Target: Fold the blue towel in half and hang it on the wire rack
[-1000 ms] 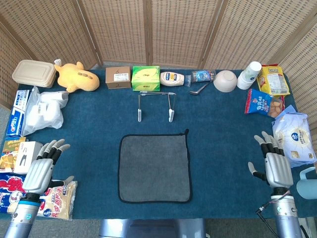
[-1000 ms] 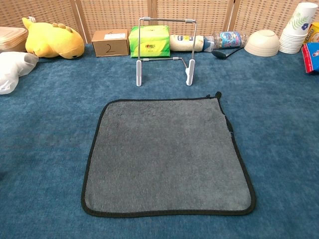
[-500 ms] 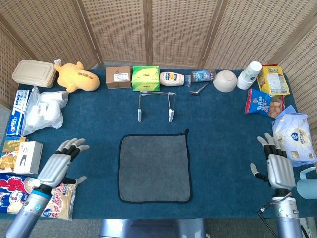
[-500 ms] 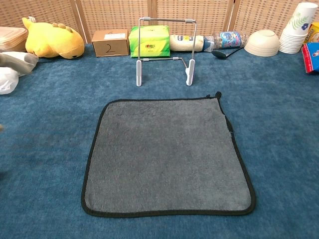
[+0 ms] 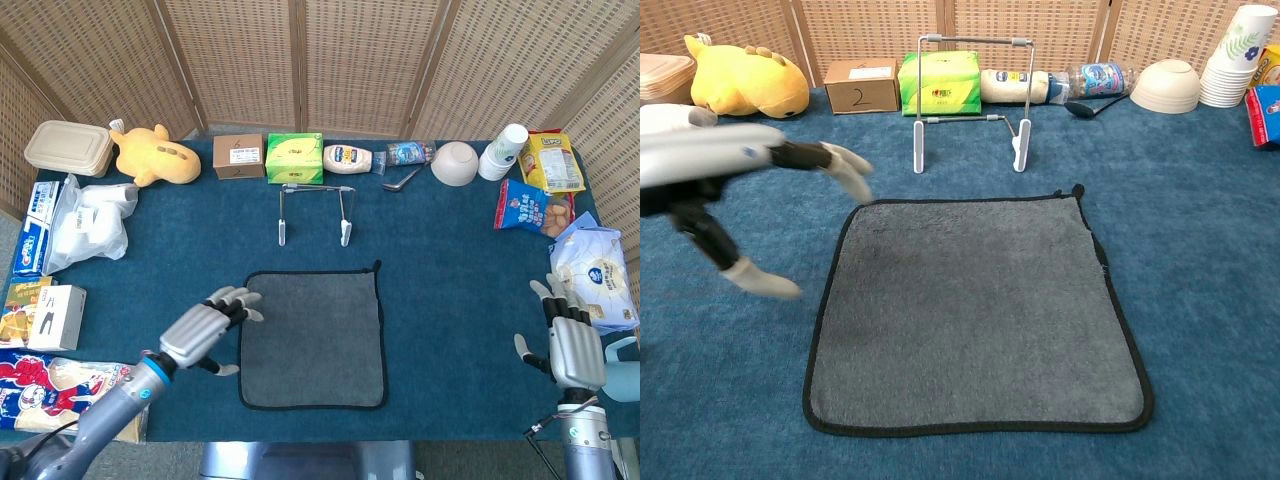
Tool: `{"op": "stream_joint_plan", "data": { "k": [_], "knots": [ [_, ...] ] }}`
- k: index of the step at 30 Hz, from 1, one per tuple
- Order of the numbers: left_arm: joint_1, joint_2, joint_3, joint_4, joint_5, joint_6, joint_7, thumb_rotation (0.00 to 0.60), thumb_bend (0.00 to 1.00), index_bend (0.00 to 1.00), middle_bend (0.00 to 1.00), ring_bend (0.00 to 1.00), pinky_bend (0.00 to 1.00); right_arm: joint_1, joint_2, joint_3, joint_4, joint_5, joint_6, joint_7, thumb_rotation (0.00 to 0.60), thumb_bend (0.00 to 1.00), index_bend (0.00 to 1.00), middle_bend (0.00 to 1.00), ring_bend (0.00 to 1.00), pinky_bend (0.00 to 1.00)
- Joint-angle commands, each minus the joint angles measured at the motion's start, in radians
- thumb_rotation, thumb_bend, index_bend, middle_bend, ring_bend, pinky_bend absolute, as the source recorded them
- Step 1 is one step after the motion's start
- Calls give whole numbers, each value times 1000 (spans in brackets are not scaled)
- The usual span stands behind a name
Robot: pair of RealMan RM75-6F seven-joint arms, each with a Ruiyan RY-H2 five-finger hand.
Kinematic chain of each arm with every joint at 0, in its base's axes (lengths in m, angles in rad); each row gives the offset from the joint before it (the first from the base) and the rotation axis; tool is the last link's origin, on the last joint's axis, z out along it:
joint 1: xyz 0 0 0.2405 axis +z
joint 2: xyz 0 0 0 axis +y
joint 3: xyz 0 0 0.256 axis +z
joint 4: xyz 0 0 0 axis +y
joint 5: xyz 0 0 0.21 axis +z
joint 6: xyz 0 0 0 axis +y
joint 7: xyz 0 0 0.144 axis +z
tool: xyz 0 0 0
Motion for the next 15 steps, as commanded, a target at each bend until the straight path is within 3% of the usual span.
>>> {"op": "stream_joint_plan", "data": {
  "k": [1, 8, 15],
  "knots": [
    [-43, -59, 2, 16, -26, -30, 50, 600, 203, 237, 100, 1, 0, 0, -2, 2, 9, 4, -5, 8, 600, 329, 114, 24, 0, 0],
    [-89, -180, 8, 40, -92, -26, 143, 600, 200, 145, 88, 0, 0, -1, -6, 6, 38, 13, -20, 36, 600, 329, 114, 23, 0, 0],
    [-124, -265, 6, 66, -153, -12, 212, 600, 200, 132, 68, 0, 0, -6, -2, 8, 56, 17, -24, 57, 600, 329, 114, 24, 0, 0]
  ]
}}
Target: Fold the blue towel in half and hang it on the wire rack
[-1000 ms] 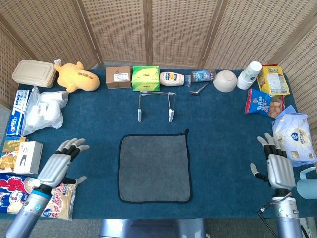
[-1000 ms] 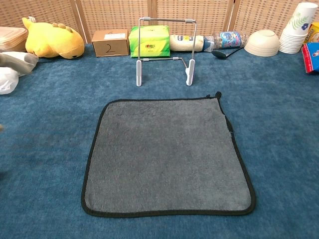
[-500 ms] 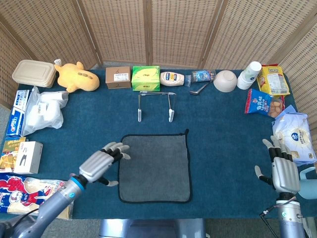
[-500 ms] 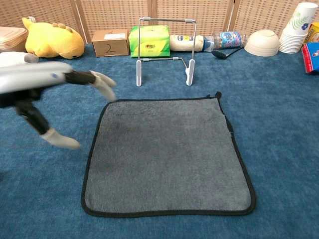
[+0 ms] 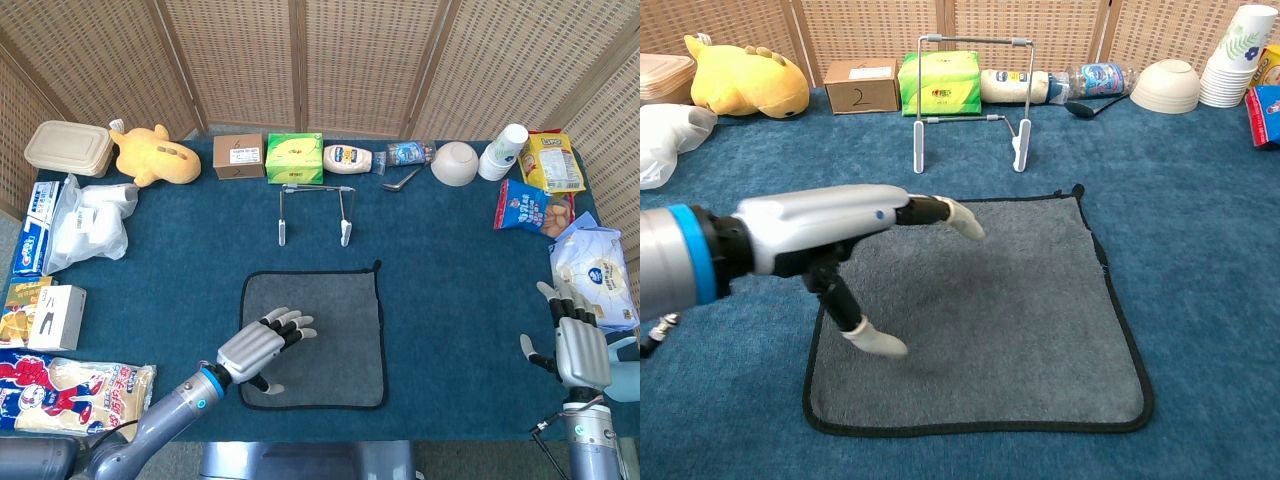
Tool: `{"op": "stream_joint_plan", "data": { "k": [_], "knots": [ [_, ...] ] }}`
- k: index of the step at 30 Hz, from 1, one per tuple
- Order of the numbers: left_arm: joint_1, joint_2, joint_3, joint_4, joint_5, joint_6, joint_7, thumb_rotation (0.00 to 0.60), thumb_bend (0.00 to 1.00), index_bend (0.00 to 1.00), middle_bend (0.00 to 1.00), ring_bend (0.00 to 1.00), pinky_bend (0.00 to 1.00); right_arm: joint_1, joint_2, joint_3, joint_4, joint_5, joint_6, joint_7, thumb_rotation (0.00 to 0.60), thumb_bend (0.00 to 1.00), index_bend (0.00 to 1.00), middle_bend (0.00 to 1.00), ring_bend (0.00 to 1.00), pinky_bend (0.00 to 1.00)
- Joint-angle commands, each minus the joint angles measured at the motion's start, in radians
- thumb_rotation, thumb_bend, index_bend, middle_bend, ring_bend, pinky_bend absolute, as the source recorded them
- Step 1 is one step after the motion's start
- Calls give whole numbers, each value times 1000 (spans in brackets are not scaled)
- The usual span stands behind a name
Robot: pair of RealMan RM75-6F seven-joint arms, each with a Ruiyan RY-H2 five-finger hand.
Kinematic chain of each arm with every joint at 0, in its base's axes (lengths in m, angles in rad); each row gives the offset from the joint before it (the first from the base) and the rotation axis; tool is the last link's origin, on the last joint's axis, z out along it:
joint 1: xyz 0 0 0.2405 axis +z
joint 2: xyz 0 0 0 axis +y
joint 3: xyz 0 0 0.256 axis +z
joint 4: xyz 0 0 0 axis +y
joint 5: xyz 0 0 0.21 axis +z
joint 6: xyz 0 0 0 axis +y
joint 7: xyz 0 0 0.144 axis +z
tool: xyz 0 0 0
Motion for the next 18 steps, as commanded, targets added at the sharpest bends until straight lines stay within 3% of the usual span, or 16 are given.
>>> {"op": "stream_joint_plan", "data": {
  "k": [1, 18],
  "knots": [
    [-19, -35, 0, 17, -23, 7, 30, 600, 200, 131, 64, 0, 0, -3, 2, 1, 5, 1, 0, 8, 600, 330, 114, 24, 0, 0],
    [-120, -182, 25, 84, -132, -31, 135, 600, 200, 97, 0, 0, 0, -28, 25, 0, 17, -6, 12, 52, 600, 329, 114, 25, 0, 0]
  ]
}}
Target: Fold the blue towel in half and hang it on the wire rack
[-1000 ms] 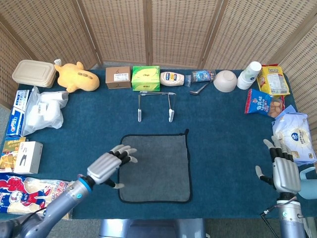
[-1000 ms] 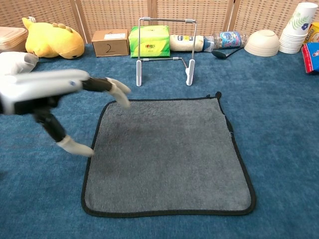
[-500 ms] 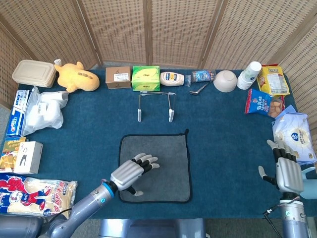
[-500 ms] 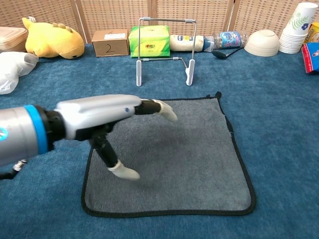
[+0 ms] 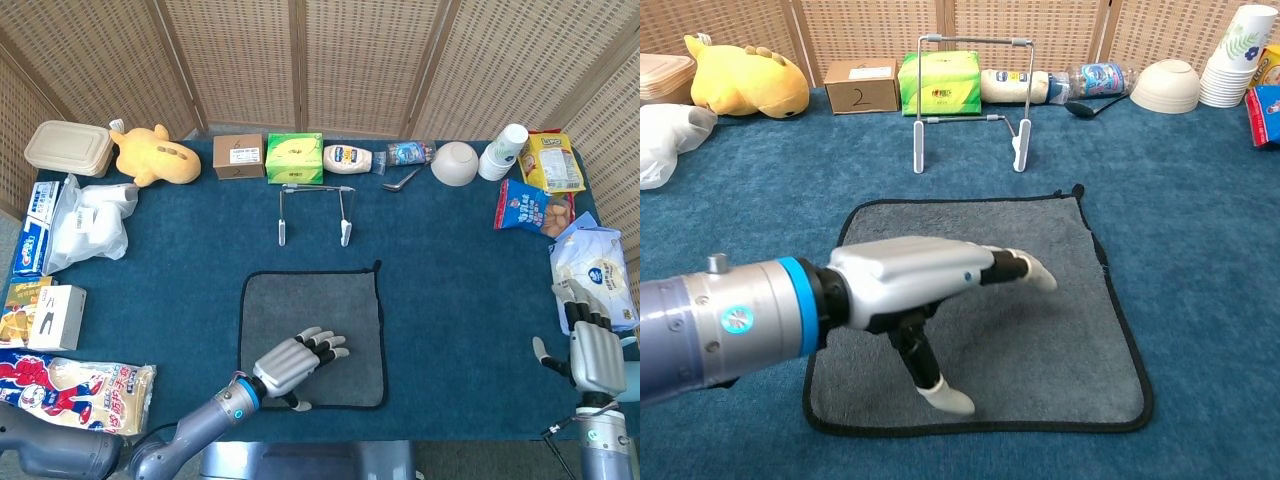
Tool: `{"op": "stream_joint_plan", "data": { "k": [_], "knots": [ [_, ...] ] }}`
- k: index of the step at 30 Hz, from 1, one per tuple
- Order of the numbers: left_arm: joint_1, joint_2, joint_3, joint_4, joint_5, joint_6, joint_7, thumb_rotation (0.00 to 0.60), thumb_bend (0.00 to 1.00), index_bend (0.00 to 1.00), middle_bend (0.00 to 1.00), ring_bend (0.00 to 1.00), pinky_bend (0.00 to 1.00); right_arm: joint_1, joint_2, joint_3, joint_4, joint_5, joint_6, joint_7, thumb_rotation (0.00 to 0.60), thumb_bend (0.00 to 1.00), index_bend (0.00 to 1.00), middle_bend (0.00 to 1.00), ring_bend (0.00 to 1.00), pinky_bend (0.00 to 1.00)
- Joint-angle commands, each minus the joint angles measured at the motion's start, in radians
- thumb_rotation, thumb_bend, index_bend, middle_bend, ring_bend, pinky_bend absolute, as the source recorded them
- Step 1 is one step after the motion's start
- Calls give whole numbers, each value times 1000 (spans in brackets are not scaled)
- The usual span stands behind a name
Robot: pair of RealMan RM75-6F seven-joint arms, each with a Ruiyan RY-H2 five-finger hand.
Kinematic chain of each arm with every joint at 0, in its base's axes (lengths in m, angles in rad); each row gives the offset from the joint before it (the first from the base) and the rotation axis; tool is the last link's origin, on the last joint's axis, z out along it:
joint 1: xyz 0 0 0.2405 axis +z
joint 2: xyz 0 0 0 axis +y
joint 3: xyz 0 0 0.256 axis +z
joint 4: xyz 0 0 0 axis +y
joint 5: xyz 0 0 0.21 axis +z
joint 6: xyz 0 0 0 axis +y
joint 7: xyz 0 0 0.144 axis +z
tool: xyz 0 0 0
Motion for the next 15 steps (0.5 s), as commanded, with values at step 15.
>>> {"op": "stream_joint_plan", "data": {
  "k": [15],
  "knots": [
    [-49, -115, 31, 91, -31, 46, 84, 600, 199, 97, 0, 0, 0, -14, 11, 2, 12, -7, 1, 32, 600, 329, 114, 25, 0, 0]
  ]
}}
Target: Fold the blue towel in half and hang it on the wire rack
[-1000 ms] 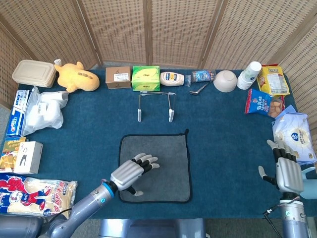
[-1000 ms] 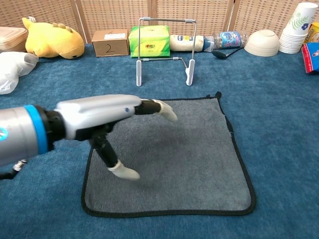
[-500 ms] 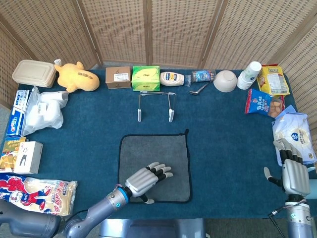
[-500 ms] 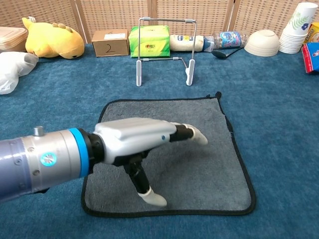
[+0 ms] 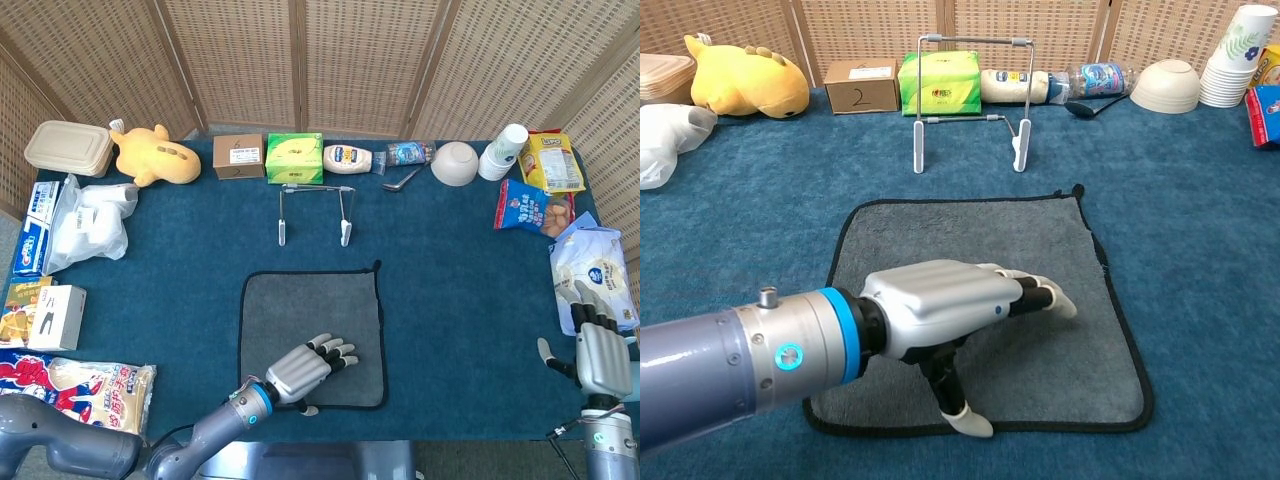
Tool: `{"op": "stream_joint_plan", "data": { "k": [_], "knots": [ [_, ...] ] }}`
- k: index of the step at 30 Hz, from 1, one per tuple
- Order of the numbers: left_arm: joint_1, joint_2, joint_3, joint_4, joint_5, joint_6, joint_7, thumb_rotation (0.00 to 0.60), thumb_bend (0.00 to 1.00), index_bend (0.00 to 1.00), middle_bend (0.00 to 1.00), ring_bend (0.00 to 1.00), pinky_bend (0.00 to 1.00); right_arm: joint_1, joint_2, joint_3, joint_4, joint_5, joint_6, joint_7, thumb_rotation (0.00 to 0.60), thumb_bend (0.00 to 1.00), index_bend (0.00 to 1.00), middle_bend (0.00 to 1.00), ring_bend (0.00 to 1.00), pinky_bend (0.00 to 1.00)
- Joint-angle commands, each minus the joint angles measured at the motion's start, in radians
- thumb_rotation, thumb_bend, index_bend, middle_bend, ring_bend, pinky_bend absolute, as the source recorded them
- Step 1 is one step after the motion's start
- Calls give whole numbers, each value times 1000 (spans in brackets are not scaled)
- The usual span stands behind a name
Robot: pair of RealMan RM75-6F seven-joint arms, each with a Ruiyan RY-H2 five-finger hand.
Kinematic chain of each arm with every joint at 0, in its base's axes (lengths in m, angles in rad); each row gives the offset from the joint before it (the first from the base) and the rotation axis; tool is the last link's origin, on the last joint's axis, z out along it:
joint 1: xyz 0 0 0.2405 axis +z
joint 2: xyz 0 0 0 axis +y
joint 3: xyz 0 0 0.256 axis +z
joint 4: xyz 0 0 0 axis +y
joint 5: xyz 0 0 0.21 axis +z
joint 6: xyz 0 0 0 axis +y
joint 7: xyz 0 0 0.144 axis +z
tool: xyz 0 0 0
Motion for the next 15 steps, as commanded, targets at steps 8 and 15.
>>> {"op": "stream_joint_plan", "data": {
  "k": [8, 15],
  "knots": [
    [-12, -33, 12, 25, -2, 28, 28, 600, 199, 97, 3, 0, 0, -6, 2, 0, 7, -1, -2, 11, 600, 329, 114, 26, 0, 0],
    [-10, -59, 15, 46, 4, 60, 48, 600, 199, 104, 14, 0, 0, -9, 3, 1, 12, -2, -3, 19, 600, 329, 114, 25, 0, 0]
  ]
}}
